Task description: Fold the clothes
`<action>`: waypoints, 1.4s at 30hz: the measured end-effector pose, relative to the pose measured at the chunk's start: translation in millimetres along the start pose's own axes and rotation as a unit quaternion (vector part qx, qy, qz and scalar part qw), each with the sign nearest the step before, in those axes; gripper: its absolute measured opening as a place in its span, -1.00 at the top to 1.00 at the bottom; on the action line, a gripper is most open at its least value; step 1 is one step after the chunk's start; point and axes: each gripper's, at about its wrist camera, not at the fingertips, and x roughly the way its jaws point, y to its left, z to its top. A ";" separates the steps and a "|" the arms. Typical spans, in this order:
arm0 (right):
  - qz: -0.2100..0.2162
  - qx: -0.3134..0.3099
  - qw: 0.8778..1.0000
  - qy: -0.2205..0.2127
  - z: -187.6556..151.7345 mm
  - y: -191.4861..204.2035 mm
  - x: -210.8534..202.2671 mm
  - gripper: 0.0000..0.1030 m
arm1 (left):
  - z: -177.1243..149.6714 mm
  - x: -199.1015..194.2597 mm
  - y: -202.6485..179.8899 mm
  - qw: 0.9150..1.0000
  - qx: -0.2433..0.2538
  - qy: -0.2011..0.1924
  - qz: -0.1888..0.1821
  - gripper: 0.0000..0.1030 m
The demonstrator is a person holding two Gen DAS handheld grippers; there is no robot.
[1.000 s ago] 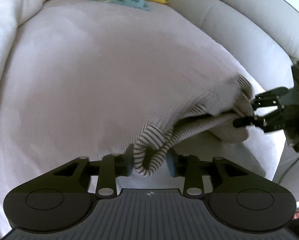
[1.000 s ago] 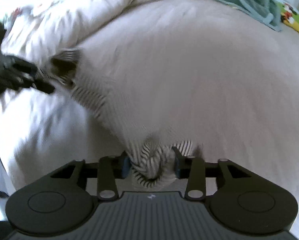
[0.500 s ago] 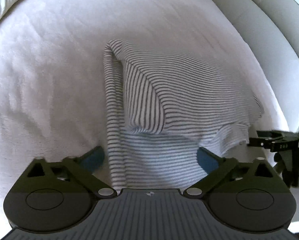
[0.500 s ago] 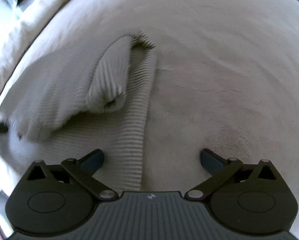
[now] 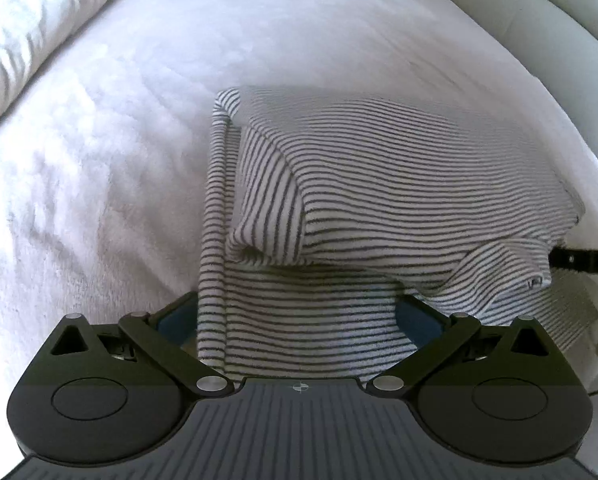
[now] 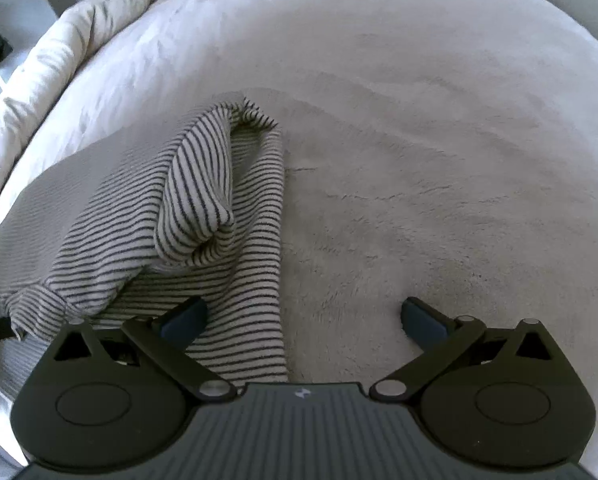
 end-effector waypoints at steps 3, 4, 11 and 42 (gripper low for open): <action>-0.001 -0.012 1.000 0.005 -1.4 1.3 1.1 -1.00 | -3.5 -8.8 12.5 1.000 -0.006 -0.013 -0.003 -1.00; -0.002 -0.014 1.000 0.005 -1.5 2.4 1.1 -1.00 | -2.7 -8.8 11.9 1.000 -0.008 -0.020 -0.004 -1.00; -0.024 -0.022 0.999 -0.012 -3.9 11.7 -6.7 -1.00 | -13.8 -53.8 32.0 0.997 -0.068 -0.046 0.005 -1.00; 0.164 0.102 0.980 0.042 -15.5 47.1 -4.9 -0.39 | -48.8 -96.2 39.9 0.996 -0.071 0.018 -0.057 -0.82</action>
